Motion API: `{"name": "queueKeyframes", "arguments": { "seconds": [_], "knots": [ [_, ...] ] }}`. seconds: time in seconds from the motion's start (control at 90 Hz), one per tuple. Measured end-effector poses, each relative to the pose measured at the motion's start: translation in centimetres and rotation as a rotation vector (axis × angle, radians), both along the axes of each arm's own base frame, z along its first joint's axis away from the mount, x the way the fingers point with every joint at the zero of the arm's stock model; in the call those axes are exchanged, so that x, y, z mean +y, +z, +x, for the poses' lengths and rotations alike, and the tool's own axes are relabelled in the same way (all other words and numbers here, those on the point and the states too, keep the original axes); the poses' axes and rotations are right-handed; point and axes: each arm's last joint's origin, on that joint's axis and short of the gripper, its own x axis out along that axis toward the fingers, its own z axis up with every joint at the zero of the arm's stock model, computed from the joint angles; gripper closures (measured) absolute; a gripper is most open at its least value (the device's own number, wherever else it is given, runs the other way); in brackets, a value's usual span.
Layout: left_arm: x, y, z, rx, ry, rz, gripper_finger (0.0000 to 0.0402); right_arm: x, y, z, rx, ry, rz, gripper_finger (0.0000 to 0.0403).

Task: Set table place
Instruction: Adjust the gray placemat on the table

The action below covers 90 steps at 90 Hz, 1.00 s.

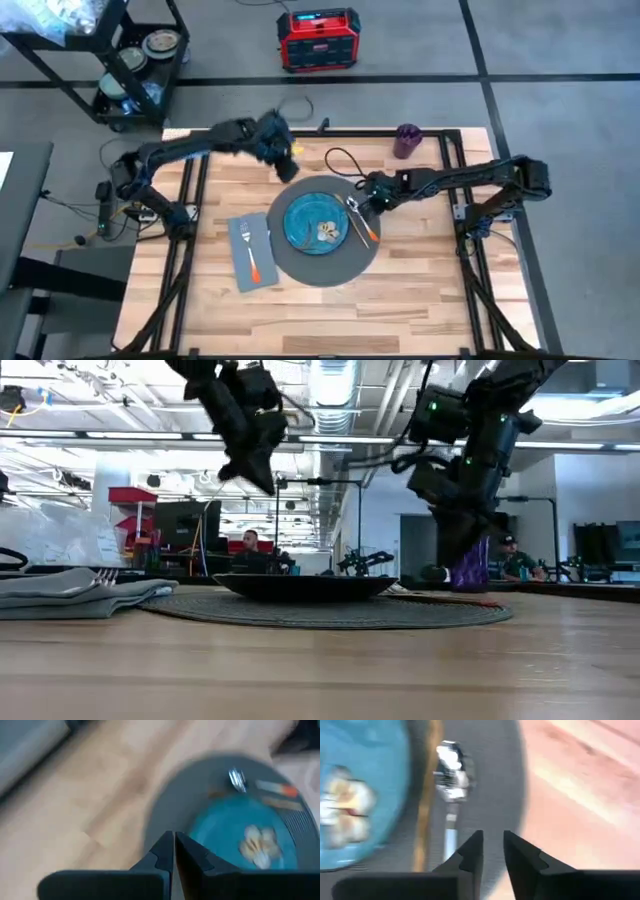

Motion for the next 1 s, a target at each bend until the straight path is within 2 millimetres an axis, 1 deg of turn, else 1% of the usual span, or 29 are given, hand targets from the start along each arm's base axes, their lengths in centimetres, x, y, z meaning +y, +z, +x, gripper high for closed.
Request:
{"name": "queueKeyframes", "arguments": {
  "seconds": [0.044,0.1,0.244,0.367,0.533,0.644,0.744,0.856,1.0],
  "knots": [
    [-1.1,-1.3,-0.1,0.017,-0.002,-0.034,0.0401,-0.3,0.0,-0.1,0.007,0.019,-0.004,0.0388],
    [-2.4,-2.7,-0.2,0.043,-0.002,-0.069,0.0401,-0.5,0.0,-0.1,0.007,0.047,0.002,0.0397],
    [-5.2,-5.4,-0.5,0.116,-0.016,-0.137,0.0401,-1.4,0.0,-0.3,0.006,0.067,0.012,0.0402],
    [-6.7,-7.0,-0.9,0.157,-0.009,-0.17,0.0401,-1.8,-0.6,-0.3,0.025,0.094,0.032,0.0402],
    [-7.7,-8.7,-1.8,0.219,0.006,-0.199,0.0401,-1.7,-2.0,0.4,0.045,0.136,0.073,0.0403],
    [-7.9,-9.8,-2.5,0.251,0.015,-0.211,0.0402,-1.6,-3.1,0.7,0.076,0.142,0.087,0.0403],
    [-7.9,-11.2,-2.8,0.263,0.019,-0.216,0.0401,-1.5,-3.9,1.2,0.066,0.162,0.106,0.0403],
    [-7.9,-12.5,-2.6,0.286,-0.002,-0.235,0.0401,-1.6,-4.2,1.6,0.054,0.165,0.114,0.0403],
    [-7.6,-13.0,-2.1,0.277,-0.035,-0.234,0.0401,-1.5,-4.1,1.5,0.053,0.156,0.123,0.0403]
  ]
}}
